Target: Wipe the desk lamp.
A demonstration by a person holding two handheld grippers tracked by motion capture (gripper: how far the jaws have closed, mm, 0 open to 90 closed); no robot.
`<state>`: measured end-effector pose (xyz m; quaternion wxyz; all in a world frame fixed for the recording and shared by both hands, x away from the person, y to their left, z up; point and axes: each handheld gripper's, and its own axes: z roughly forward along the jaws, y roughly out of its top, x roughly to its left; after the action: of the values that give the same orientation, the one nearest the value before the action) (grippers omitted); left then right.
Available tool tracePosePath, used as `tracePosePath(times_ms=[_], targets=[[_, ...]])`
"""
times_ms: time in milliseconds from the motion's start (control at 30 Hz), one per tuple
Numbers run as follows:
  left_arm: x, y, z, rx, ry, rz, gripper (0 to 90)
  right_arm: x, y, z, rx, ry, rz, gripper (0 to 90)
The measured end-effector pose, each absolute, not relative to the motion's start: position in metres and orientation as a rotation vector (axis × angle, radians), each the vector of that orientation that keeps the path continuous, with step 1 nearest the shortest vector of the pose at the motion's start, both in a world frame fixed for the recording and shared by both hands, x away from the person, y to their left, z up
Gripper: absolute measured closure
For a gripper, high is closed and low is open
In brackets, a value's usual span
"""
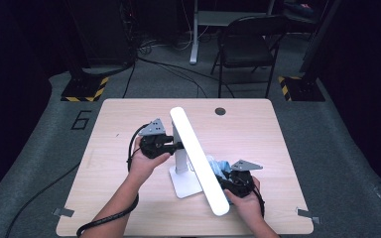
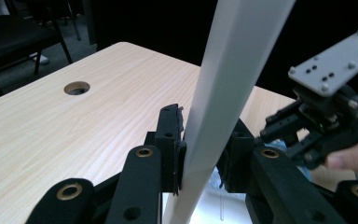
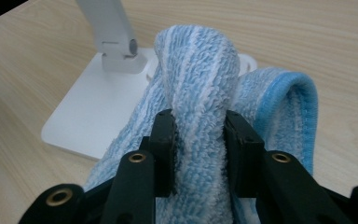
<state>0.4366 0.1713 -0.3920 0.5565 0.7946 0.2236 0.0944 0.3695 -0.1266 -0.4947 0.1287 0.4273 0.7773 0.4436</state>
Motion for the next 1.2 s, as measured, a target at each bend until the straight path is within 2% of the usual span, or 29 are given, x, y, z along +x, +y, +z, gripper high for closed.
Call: tracePosePath(times_ms=[267,500,567,600,800,1200], targets=[[0.437,0.165,-0.391,1.883,0.538,0.243,73.0,0.363,-0.116,-0.499,1.216,2.304,1.293,66.9],[0.435,0.17,-0.393,1.869,0.527,0.182,71.6,0.365,-0.111,-0.508,1.248,2.319,1.26,67.0],[0.435,0.172,-0.393,1.865,0.508,0.145,69.4,0.366,-0.11,-0.508,1.243,2.316,1.248,67.0],[0.435,0.172,-0.393,1.874,0.494,0.133,65.3,0.367,-0.11,-0.508,1.22,2.315,1.233,67.1],[0.43,0.172,-0.39,1.903,0.452,0.13,58.4,0.375,-0.113,-0.51,1.222,2.299,1.242,66.9],[0.417,0.177,-0.389,1.934,0.397,0.088,54.6,0.384,-0.116,-0.513,1.205,2.264,1.253,66.7]])
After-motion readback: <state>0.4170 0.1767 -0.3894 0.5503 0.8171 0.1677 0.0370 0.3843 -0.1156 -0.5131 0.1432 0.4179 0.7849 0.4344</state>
